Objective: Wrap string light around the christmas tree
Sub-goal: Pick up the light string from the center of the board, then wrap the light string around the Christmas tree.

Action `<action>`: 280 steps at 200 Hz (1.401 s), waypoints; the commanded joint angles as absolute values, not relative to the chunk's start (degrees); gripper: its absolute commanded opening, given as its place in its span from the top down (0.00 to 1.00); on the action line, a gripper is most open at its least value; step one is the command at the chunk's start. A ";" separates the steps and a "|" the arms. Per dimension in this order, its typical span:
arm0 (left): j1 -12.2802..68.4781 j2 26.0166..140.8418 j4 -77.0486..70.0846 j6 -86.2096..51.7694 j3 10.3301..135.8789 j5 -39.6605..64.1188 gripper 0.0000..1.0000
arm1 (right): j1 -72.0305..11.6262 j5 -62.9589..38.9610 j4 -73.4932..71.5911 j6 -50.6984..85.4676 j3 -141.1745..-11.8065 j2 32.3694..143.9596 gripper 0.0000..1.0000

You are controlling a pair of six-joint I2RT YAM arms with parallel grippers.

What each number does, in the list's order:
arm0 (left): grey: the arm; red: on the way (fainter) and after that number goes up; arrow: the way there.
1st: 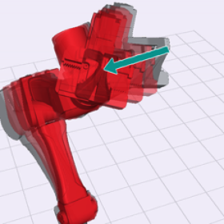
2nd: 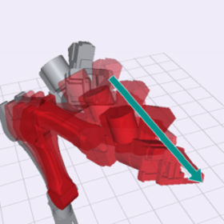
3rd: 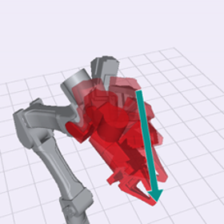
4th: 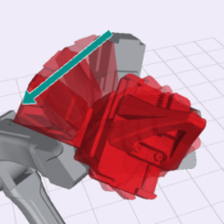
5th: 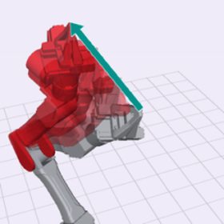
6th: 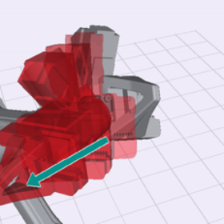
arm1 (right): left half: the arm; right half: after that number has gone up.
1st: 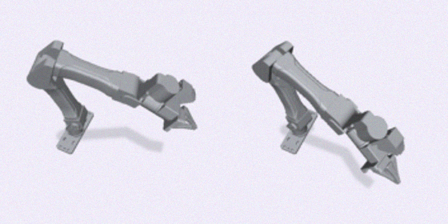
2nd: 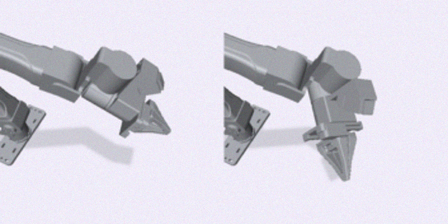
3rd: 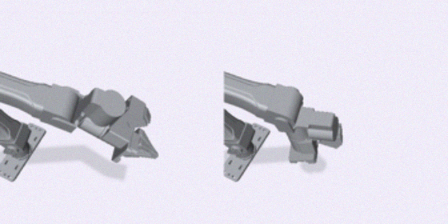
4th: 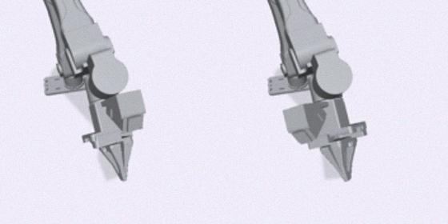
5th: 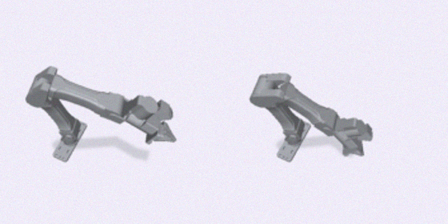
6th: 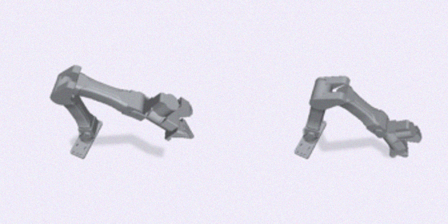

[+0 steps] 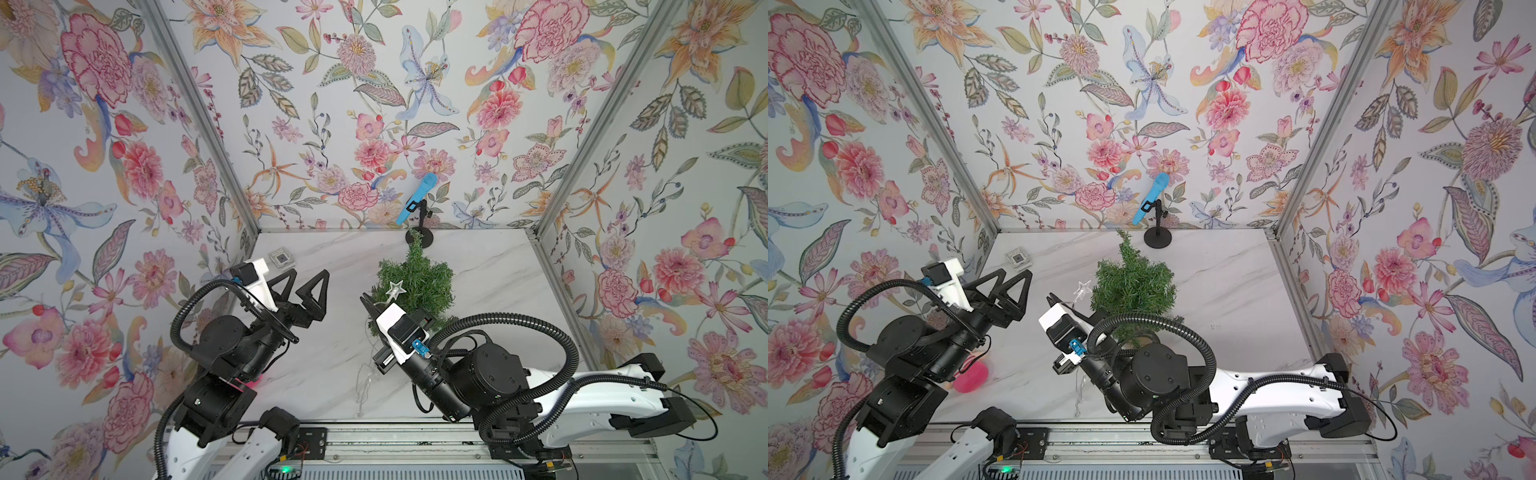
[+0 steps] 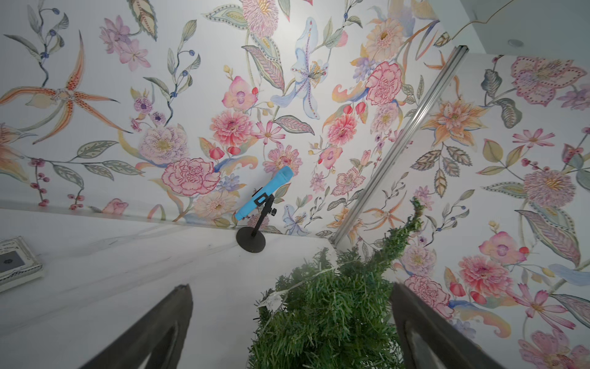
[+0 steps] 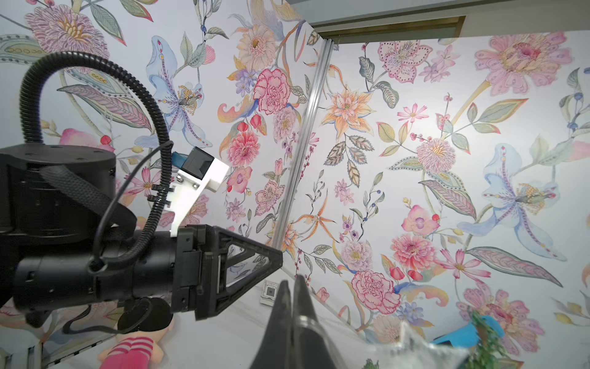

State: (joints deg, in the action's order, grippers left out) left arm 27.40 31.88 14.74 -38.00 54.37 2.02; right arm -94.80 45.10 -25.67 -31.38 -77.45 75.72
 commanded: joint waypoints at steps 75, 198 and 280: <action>27.77 38.76 1.29 -40.07 29.44 11.78 0.14 | -97.03 48.29 -24.75 -34.54 -73.67 67.99 1.00; 27.85 53.08 -14.44 -48.65 24.67 21.33 0.40 | -96.32 48.91 -24.84 -34.98 -71.80 65.03 1.00; 27.79 54.31 -18.53 -47.79 21.70 20.60 0.30 | -96.59 51.16 -20.50 -35.07 -73.13 62.45 1.00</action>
